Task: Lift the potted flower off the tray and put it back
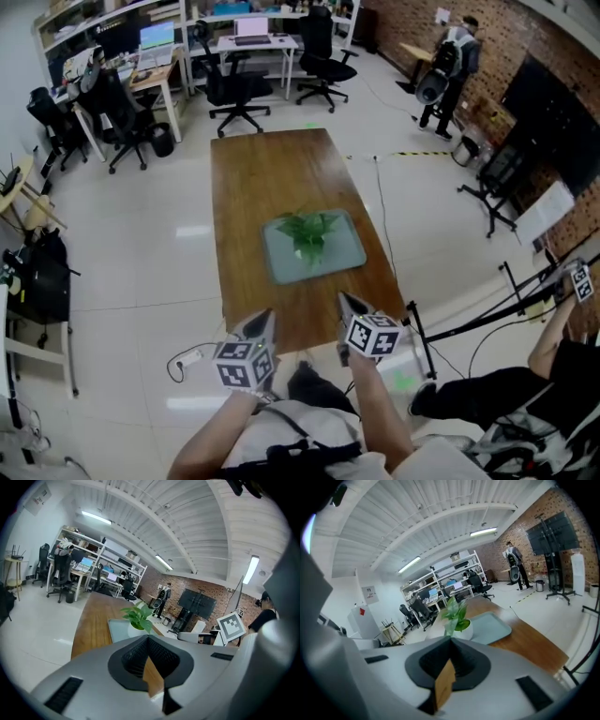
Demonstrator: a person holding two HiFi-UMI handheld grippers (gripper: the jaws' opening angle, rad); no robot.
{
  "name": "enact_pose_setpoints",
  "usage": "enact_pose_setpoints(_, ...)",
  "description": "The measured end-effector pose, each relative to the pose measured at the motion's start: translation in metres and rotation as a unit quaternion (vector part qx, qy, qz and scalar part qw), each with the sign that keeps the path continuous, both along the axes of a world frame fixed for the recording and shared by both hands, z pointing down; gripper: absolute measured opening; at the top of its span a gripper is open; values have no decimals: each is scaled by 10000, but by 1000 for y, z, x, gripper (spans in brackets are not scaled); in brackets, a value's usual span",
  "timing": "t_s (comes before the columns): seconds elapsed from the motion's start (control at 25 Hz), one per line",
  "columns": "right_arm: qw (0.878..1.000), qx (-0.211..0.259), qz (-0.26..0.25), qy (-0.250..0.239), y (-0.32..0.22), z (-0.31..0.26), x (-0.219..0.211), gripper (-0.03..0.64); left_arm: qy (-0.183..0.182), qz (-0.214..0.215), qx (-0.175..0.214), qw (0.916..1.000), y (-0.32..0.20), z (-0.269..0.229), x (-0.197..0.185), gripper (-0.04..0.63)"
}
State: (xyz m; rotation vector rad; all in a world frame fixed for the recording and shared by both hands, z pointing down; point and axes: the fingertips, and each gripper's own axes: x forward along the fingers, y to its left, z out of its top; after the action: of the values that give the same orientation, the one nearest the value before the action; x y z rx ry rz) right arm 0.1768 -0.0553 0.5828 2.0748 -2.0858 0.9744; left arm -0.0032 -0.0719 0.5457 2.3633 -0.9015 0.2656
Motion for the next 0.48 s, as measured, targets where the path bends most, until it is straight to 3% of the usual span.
enact_pose_setpoints(0.2, 9994, -84, 276, -207, 37, 12, -6, -2, 153, 212, 0, 9997, 12, -7, 10, -5)
enact_pose_setpoints(0.48, 9991, -69, 409, -131, 44, 3, 1, -2, 248, 342, -3, 9991, 15, -11, 17, -5)
